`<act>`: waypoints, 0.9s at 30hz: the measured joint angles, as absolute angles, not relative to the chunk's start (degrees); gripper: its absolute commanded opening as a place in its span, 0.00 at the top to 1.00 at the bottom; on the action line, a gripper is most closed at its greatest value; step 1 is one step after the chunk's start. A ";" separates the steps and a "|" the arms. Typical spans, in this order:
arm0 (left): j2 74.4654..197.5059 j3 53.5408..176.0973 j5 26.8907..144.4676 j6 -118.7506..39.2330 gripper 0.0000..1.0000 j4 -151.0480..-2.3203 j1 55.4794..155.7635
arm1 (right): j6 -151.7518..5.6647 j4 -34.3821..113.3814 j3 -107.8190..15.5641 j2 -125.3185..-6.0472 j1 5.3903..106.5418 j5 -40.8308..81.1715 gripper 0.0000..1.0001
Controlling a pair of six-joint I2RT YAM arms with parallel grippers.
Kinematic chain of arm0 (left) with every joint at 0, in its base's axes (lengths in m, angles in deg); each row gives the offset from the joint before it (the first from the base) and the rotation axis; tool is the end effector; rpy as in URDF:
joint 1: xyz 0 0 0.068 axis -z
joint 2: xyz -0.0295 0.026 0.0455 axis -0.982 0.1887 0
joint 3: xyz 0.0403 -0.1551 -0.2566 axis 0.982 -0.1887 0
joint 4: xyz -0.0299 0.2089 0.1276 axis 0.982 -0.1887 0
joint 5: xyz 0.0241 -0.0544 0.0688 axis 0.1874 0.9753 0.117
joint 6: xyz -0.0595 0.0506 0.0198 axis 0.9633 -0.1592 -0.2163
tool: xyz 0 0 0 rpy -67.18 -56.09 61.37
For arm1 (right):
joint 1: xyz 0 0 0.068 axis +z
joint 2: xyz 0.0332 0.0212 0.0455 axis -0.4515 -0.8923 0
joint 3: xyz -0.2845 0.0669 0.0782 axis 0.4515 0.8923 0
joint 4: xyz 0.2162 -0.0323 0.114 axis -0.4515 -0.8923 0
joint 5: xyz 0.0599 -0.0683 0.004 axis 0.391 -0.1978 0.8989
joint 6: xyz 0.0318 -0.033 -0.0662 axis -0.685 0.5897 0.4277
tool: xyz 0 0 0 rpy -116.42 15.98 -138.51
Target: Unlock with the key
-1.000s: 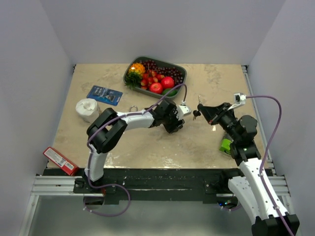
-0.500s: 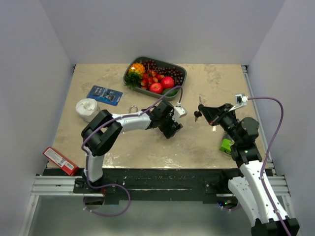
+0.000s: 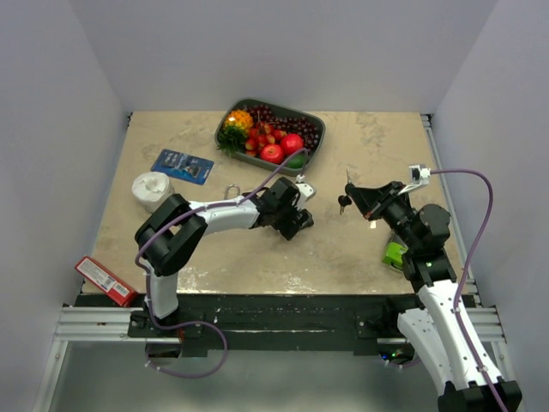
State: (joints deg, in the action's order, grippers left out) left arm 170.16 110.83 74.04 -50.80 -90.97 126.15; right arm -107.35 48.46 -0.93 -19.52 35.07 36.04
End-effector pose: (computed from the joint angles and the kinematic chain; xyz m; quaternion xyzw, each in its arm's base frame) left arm 0.2861 -0.3012 0.1690 0.3663 0.8761 -0.1003 0.2971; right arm 0.1434 0.0488 0.3333 0.0464 0.6832 0.4250 0.5920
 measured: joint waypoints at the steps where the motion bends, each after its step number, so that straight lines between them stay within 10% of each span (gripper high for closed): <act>1: 170.16 110.83 72.93 -50.30 0.01 -90.69 126.15 | -107.35 48.43 -0.93 -19.56 35.07 36.04 1.00; 27: 170.18 114.13 58.70 -37.23 0.01 -93.33 123.44 | -105.80 44.83 -0.62 -19.32 35.07 36.01 1.00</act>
